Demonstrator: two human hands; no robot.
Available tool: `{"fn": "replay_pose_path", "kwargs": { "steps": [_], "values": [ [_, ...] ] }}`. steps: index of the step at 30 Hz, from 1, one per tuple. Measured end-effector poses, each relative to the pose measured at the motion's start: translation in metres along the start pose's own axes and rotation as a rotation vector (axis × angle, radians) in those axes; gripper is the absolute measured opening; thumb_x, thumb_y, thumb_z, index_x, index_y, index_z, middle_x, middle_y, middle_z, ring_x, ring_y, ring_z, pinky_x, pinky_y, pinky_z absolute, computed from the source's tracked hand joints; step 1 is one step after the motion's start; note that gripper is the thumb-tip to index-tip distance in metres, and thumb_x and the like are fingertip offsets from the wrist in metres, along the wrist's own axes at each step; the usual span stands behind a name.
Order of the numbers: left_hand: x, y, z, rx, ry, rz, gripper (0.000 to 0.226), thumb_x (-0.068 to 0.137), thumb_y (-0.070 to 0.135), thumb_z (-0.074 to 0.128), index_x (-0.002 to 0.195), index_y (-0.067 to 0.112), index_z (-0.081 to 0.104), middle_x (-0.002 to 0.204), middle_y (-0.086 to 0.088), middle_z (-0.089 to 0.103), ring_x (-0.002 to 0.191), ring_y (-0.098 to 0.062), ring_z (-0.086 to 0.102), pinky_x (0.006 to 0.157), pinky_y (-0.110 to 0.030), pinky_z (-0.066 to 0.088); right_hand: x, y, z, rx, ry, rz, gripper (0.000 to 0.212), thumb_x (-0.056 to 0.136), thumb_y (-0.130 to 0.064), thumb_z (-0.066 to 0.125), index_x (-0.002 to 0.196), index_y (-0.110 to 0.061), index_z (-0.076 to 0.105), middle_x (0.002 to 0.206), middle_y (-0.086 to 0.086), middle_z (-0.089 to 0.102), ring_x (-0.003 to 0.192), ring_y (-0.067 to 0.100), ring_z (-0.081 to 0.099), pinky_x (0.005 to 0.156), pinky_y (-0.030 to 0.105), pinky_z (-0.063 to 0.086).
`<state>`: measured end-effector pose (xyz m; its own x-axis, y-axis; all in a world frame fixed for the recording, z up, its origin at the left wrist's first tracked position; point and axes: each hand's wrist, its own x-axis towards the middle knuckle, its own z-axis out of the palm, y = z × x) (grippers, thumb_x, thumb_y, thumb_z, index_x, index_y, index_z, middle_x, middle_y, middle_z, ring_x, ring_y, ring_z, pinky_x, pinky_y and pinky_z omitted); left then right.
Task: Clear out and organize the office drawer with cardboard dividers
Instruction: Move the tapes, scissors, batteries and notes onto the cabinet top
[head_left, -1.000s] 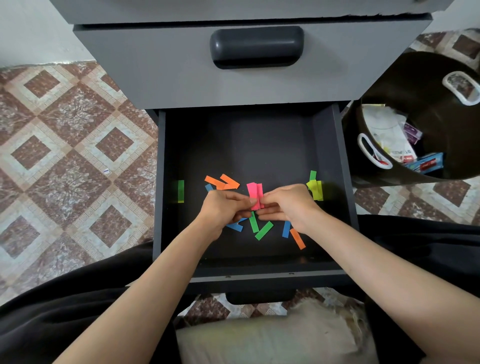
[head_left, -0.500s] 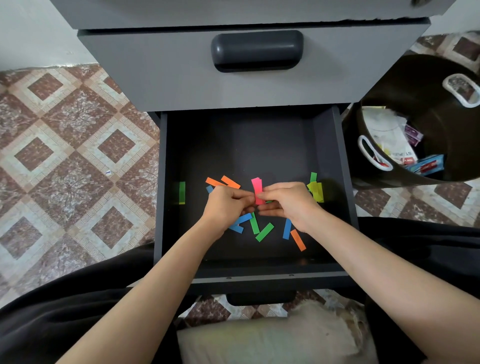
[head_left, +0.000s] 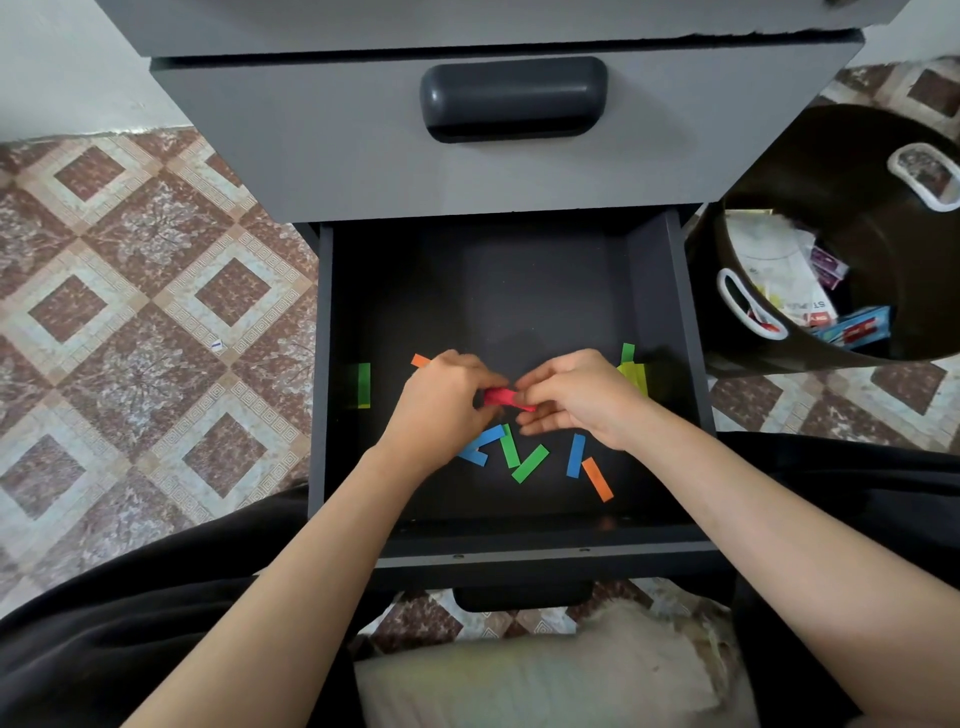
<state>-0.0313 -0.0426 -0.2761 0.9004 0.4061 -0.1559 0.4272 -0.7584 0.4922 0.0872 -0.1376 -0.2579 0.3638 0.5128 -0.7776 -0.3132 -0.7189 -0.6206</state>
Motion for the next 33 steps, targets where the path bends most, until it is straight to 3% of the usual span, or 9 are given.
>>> {"fn": "replay_pose_path", "kwargs": {
  "steps": [3, 7, 10, 13, 16, 20, 23, 30, 33],
  "values": [
    [0.001, 0.000, -0.003, 0.043, -0.017, -0.041, 0.023, 0.088, 0.022, 0.062, 0.109, 0.018, 0.071, 0.104, -0.002, 0.069, 0.099, -0.018, 0.058, 0.086, -0.033, 0.047, -0.001, 0.000, 0.001, -0.076, -0.026, -0.063, 0.017, 0.084, 0.002, 0.063, 0.101, 0.003, 0.066, 0.077, 0.011, 0.065, 0.060, 0.015, 0.066, 0.056, 0.022, 0.058],
    [0.002, 0.000, -0.006, 0.113, -0.023, -0.063, 0.026, 0.089, 0.032, 0.060, 0.110, 0.021, 0.069, 0.103, 0.001, 0.068, 0.098, -0.015, 0.057, 0.087, -0.025, 0.040, 0.000, 0.004, 0.004, -0.589, 0.039, -0.324, 0.022, 0.083, -0.012, 0.069, 0.104, -0.006, 0.071, 0.085, 0.006, 0.068, 0.071, 0.018, 0.065, 0.071, 0.029, 0.058],
    [0.002, 0.001, -0.004, 0.132, -0.024, -0.064, 0.029, 0.086, 0.039, 0.062, 0.107, 0.021, 0.069, 0.100, 0.003, 0.067, 0.097, -0.013, 0.054, 0.085, -0.024, 0.036, 0.001, 0.008, 0.007, -0.806, 0.116, -0.432, 0.019, 0.087, -0.014, 0.063, 0.103, -0.008, 0.072, 0.088, 0.007, 0.066, 0.079, 0.017, 0.054, 0.075, 0.031, 0.051],
    [0.002, 0.001, -0.002, 0.205, -0.068, -0.026, 0.035, 0.087, 0.050, 0.055, 0.110, 0.027, 0.068, 0.098, 0.005, 0.066, 0.097, -0.013, 0.052, 0.083, -0.023, 0.031, 0.000, 0.009, 0.006, -0.845, 0.095, -0.471, 0.019, 0.089, -0.015, 0.060, 0.098, -0.006, 0.074, 0.085, 0.014, 0.065, 0.074, 0.023, 0.057, 0.069, 0.032, 0.050],
    [0.002, 0.002, -0.003, 0.263, -0.107, -0.009, 0.035, 0.090, 0.051, 0.048, 0.109, 0.029, 0.068, 0.097, 0.004, 0.065, 0.096, -0.013, 0.051, 0.082, -0.023, 0.029, -0.002, 0.007, 0.008, -0.860, 0.082, -0.488, 0.019, 0.089, -0.016, 0.061, 0.097, -0.005, 0.074, 0.085, 0.017, 0.065, 0.079, 0.030, 0.061, 0.074, 0.039, 0.053],
    [0.003, 0.000, -0.003, 0.325, -0.118, -0.053, 0.030, 0.094, 0.039, 0.047, 0.106, 0.023, 0.069, 0.099, 0.002, 0.066, 0.096, -0.017, 0.054, 0.083, -0.025, 0.032, 0.002, 0.009, 0.006, -1.029, 0.155, -0.431, 0.030, 0.086, -0.027, 0.065, 0.109, -0.008, 0.067, 0.098, 0.007, 0.062, 0.083, 0.018, 0.057, 0.071, 0.026, 0.048],
    [0.004, -0.001, -0.002, 0.348, -0.145, -0.111, 0.030, 0.094, 0.038, 0.047, 0.105, 0.020, 0.068, 0.095, 0.001, 0.066, 0.092, -0.017, 0.058, 0.087, -0.026, 0.033, 0.002, 0.013, 0.004, -1.168, 0.179, -0.379, 0.032, 0.087, -0.025, 0.064, 0.116, -0.010, 0.063, 0.108, 0.004, 0.061, 0.090, 0.019, 0.059, 0.070, 0.024, 0.043],
    [0.004, 0.004, -0.001, 0.402, -0.187, -0.097, 0.026, 0.095, 0.035, 0.044, 0.099, 0.021, 0.066, 0.078, 0.005, 0.048, 0.077, -0.012, 0.042, 0.091, -0.026, 0.033, -0.003, 0.013, 0.015, -1.216, 0.143, -0.427, 0.029, 0.087, -0.019, 0.062, 0.113, -0.006, 0.061, 0.102, 0.005, 0.057, 0.076, 0.014, 0.048, 0.067, 0.024, 0.045],
    [0.006, 0.004, -0.001, 0.400, -0.202, -0.097, 0.026, 0.095, 0.036, 0.045, 0.101, 0.022, 0.066, 0.079, 0.005, 0.048, 0.081, -0.013, 0.047, 0.092, -0.027, 0.033, -0.002, 0.013, 0.014, -1.201, 0.148, -0.417, 0.028, 0.087, -0.019, 0.062, 0.113, -0.007, 0.061, 0.100, 0.004, 0.058, 0.078, 0.015, 0.051, 0.068, 0.024, 0.045]
  ]
}}
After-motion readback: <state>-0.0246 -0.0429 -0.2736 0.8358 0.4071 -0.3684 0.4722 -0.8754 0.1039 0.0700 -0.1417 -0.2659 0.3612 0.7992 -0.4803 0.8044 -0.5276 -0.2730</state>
